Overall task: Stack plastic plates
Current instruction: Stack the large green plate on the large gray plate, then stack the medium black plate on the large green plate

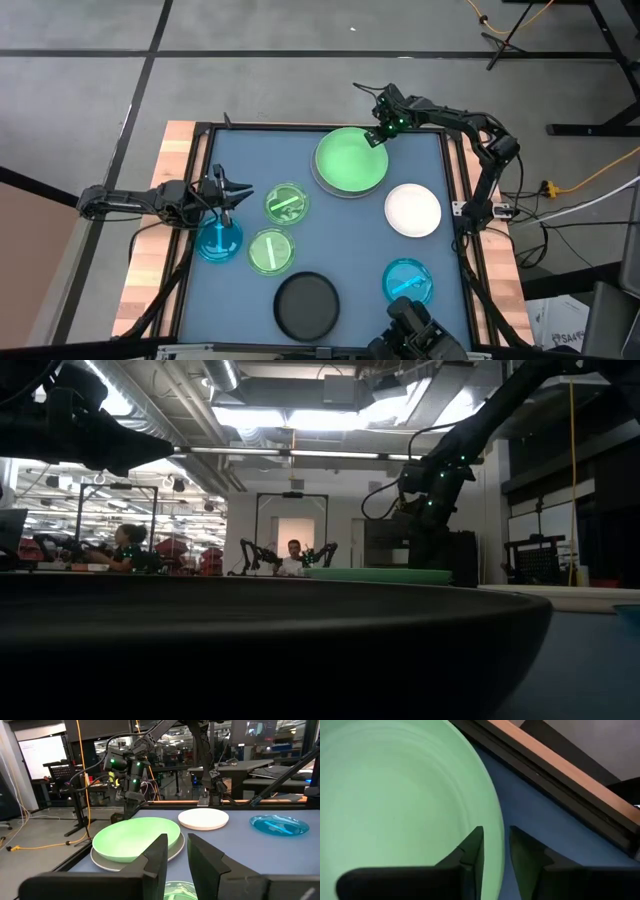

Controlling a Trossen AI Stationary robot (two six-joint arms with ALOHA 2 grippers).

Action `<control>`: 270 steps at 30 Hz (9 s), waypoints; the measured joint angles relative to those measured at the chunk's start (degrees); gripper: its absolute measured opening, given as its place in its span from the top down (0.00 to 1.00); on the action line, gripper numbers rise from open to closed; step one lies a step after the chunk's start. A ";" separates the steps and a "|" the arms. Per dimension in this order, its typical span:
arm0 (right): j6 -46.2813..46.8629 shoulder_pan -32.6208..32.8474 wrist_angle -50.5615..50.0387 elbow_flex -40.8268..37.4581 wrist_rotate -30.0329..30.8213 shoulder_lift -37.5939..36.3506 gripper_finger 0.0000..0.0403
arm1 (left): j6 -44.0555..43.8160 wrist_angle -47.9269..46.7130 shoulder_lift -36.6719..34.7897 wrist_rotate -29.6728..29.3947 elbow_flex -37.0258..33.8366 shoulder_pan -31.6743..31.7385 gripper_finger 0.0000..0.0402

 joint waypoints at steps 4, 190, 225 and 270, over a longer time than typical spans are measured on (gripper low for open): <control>0.00 0.00 0.00 0.00 -0.10 0.00 0.80 | 0.00 0.02 0.00 0.01 0.00 0.02 0.83; 12.24 39.41 -7.43 -25.27 11.88 -50.31 0.80 | -38.83 -2.98 94.14 24.59 51.06 10.29 0.98; 12.24 39.39 -7.39 -25.29 11.88 -50.31 0.80 | -38.86 2.91 94.21 19.51 64.54 34.93 0.98; 12.22 39.39 -7.37 -25.29 13.08 -50.31 0.80 | -38.95 -5.70 115.27 19.06 74.55 34.29 0.98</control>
